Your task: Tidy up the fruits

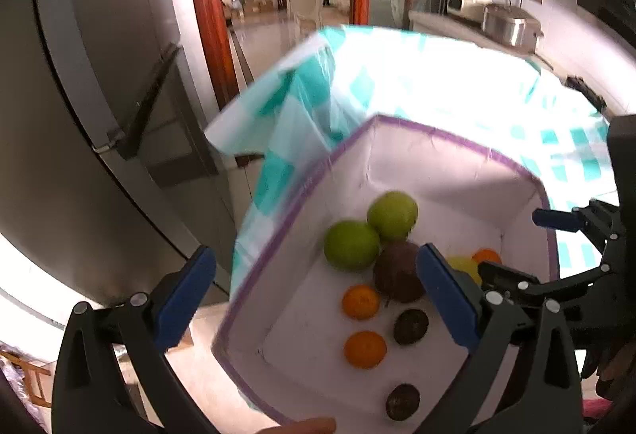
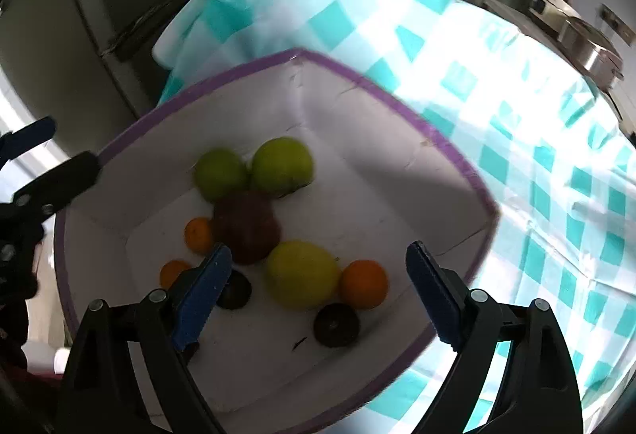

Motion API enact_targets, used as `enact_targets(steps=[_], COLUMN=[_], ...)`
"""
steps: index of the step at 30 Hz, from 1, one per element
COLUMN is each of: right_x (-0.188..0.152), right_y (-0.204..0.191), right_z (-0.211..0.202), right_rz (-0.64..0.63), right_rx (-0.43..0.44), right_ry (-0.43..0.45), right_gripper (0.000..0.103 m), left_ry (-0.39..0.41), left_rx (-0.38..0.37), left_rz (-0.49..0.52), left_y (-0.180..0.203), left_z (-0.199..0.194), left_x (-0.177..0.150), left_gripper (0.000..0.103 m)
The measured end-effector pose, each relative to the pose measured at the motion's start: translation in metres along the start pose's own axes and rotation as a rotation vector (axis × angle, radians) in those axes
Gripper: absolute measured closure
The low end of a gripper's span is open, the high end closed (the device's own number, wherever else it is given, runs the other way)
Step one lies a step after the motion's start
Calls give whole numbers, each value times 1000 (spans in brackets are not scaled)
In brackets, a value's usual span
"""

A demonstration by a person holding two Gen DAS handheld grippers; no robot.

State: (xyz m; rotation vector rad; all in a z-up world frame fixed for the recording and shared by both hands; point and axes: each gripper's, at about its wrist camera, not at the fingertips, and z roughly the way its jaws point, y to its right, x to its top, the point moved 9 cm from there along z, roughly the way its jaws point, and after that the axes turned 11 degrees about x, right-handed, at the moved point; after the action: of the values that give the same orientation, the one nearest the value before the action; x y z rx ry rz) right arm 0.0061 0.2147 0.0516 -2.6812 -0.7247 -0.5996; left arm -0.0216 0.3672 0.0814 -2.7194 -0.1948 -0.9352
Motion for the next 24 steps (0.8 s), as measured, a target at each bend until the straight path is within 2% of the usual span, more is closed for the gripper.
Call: enact_targets(steps=[6, 13, 24], right_x=[-15, -27, -31], right_y=[-19, -29, -25], right_z=[15, 23, 21], right_rz=[-34, -42, -22], right_rx=[-7, -9, -25], right_ry=[-70, -109, -122], right_gripper=[16, 16, 16], left_ry=[-118, -201, -221], left_rx=[-8, -33, -53], left_rz=[22, 40, 56], left_y=[-8, -6, 2], left_z=[14, 25, 26], left_x=[-26, -49, -54], left_gripper=[2, 2, 2])
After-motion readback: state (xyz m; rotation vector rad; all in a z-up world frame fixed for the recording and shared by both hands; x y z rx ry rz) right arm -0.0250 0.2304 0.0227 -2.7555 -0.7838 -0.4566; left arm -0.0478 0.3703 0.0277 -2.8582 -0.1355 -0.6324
